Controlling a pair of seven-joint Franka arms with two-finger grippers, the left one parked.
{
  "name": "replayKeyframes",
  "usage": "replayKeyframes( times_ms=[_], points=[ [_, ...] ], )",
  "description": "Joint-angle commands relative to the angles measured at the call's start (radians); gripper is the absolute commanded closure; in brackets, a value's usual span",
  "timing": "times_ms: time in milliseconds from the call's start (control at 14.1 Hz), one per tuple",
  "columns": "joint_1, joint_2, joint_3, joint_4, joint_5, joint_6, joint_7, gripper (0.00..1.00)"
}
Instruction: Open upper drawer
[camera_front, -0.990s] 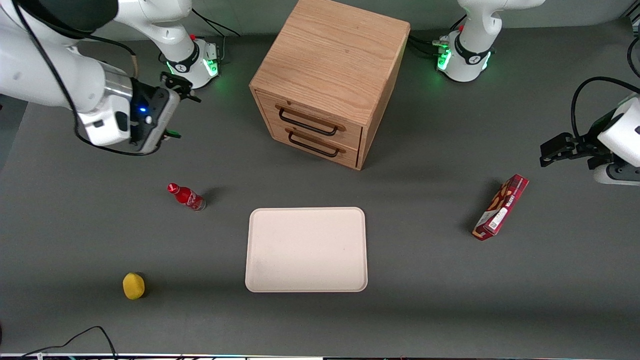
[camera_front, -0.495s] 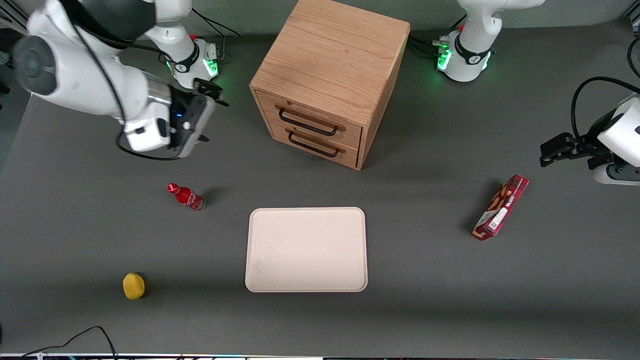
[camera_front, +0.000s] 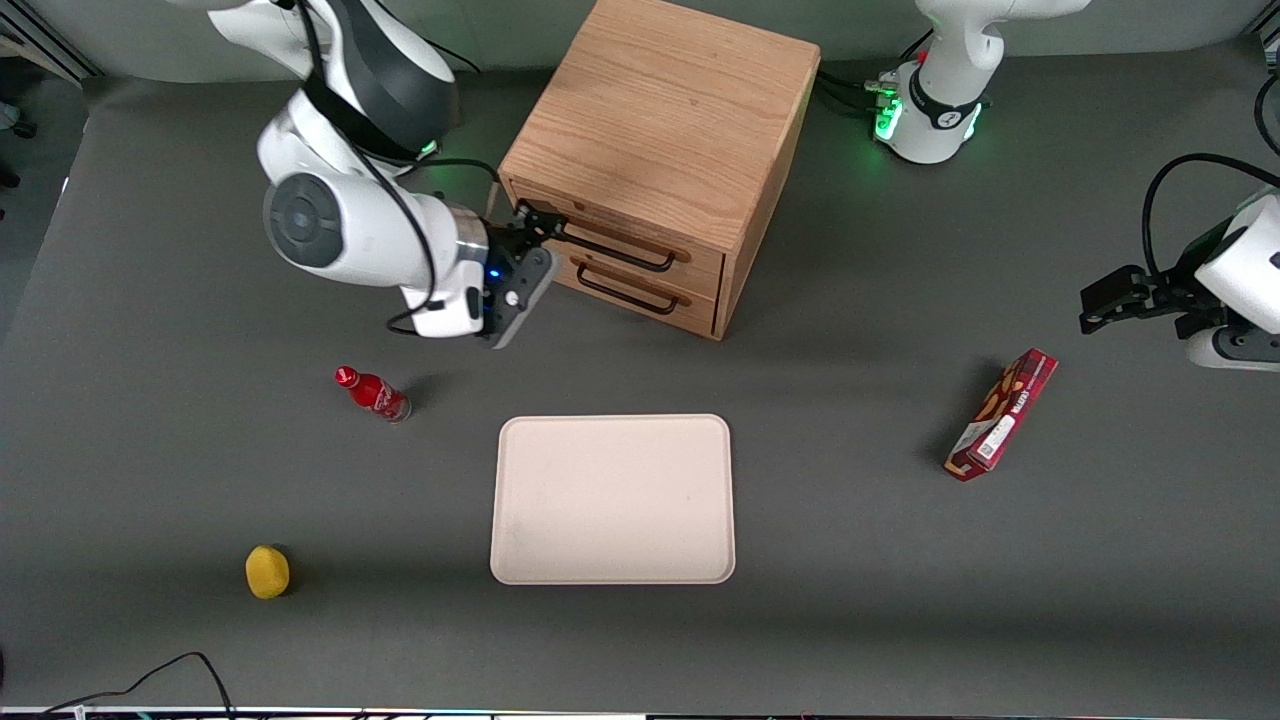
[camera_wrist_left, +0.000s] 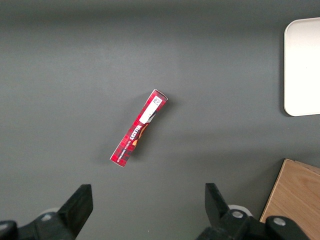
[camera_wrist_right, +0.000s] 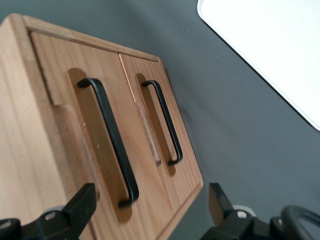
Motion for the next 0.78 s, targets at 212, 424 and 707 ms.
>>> replayKeyframes(
  times_ms=[212, 424, 707],
  points=[
    [0.014, 0.003, 0.058, -0.111, -0.027, 0.122, 0.061, 0.0],
    [0.014, 0.003, 0.079, -0.14, -0.027, 0.163, 0.074, 0.0],
    [0.016, 0.013, 0.092, -0.151, -0.027, 0.18, 0.113, 0.0]
  ],
)
